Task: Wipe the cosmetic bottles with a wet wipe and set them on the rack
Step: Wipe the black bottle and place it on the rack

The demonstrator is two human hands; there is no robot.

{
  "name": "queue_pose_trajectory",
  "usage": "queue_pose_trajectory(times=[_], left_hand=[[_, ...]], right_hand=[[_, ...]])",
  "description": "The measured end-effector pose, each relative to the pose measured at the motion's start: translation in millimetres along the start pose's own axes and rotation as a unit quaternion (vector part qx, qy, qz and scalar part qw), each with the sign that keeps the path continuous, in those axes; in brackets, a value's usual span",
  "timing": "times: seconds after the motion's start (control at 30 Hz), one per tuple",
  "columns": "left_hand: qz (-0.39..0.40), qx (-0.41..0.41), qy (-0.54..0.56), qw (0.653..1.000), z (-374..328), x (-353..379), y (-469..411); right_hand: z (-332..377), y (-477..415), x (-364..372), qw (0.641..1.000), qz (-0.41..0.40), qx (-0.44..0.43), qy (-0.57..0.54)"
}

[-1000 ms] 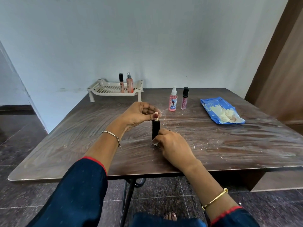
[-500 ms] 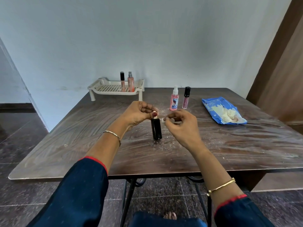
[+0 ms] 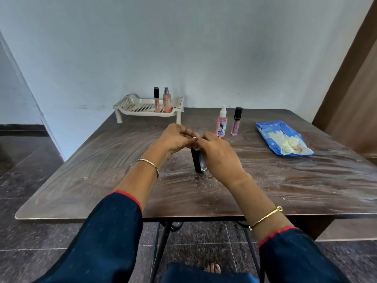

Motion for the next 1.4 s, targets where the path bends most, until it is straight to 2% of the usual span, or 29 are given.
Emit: queue_pose_trajectory(times=[0.33,0.67,0.77,0.87,1.03,1.1,1.23,1.4], left_hand=[[-0.006,-0.025,0.014,1.0,9,-1,-4],[0.015,-0.024,0.016,0.999,9,-1,2],[0.021,-0.013,0.021,0.999,8,-2,5],[0.033,0.001,0.057,0.998,5,-3,11],[0.069,-0.008,0.101,0.993,11,-3,15],[0.09,-0.015,0.12,0.989,14,-2,15],[0.11,-0.017,0.141,0.984,16,-1,18],[0.126,-0.009,0.132,0.983,13,1,23]], right_hand=[[-1,22,13,0.998,0.034,-0.035,-0.034],[3,38,23,0.994,0.082,-0.067,-0.005],[-16,40,20,0.995,0.087,-0.021,-0.036],[-51,42,8,0.986,0.055,0.09,-0.132],[-82,43,-5,0.917,-0.017,0.204,-0.341],[-79,40,-6,0.905,-0.021,0.21,-0.369],[-61,31,-4,0.908,-0.02,0.193,-0.37],[-42,20,-2,0.933,-0.025,0.166,-0.317]])
Point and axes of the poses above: each hand's wrist, its own y-axis away from the middle knuckle, its own x-axis out of the palm, z = x × y, the point moved 10 cm from there along -y, towards the middle knuckle, and after that the axes turned 4 degrees about x, right-handed, at the moved point
